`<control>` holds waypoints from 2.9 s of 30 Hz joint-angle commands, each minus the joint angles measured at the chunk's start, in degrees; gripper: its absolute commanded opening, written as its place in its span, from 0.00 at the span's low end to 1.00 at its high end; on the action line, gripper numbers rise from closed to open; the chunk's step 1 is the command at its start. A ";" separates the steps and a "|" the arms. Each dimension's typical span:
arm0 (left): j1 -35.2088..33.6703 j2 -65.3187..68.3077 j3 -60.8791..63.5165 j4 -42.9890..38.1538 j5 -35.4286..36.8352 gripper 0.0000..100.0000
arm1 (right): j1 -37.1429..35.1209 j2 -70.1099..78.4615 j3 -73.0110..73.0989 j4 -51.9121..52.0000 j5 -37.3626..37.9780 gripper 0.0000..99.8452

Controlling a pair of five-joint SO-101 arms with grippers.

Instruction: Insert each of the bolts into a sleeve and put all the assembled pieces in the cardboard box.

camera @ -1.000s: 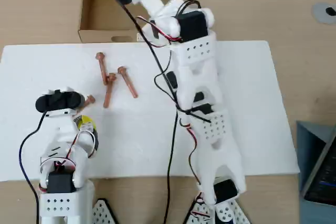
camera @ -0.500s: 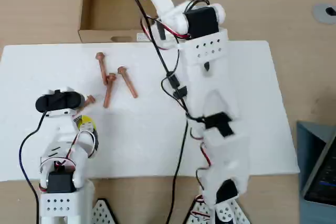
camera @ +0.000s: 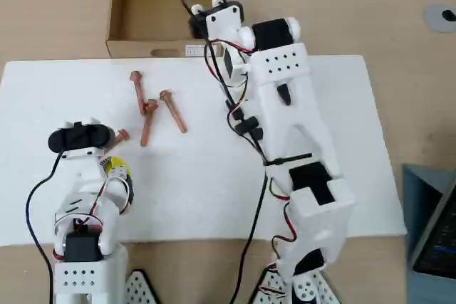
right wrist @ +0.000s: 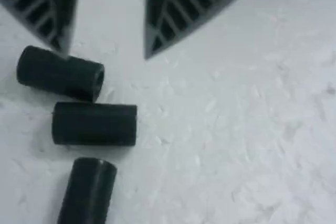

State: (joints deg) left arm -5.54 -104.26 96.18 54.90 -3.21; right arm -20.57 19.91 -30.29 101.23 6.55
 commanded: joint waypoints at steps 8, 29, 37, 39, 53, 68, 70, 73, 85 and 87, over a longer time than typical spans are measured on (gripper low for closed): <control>-0.53 -0.31 0.35 -1.05 -0.35 0.00 | 0.84 9.63 -0.22 -3.60 2.90 0.17; -0.53 -0.31 0.35 -1.05 -0.35 0.00 | 0.66 25.45 -13.23 -7.65 4.13 0.22; -0.62 -0.31 0.35 -1.05 -0.35 0.00 | -0.48 35.56 -24.84 -3.25 4.13 0.15; -0.62 -0.31 0.35 -1.05 -0.35 0.00 | -0.48 37.85 -27.21 -2.37 4.04 0.09; -0.62 -0.31 0.35 -1.05 -0.35 0.00 | -0.92 39.43 -37.05 1.23 3.69 0.01; -0.18 -0.31 0.35 -1.05 -0.79 0.00 | -2.68 10.68 -23.08 1.23 3.60 0.01; -0.18 -0.31 0.35 -0.97 -0.79 0.00 | -2.68 4.62 -17.89 1.23 3.60 0.01; -0.44 -0.31 0.35 -0.88 -0.62 0.00 | -2.59 -4.00 -9.63 1.23 3.60 0.01; -0.79 -0.22 -1.05 0.18 -0.44 0.00 | 5.58 -35.65 22.29 0.88 -4.84 0.01; -1.05 -0.22 -2.73 1.23 -0.35 0.00 | 8.04 -40.57 25.36 0.79 -5.98 0.01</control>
State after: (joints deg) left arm -5.98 -104.26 96.00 55.52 -3.82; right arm -16.00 -11.74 -8.31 101.23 2.42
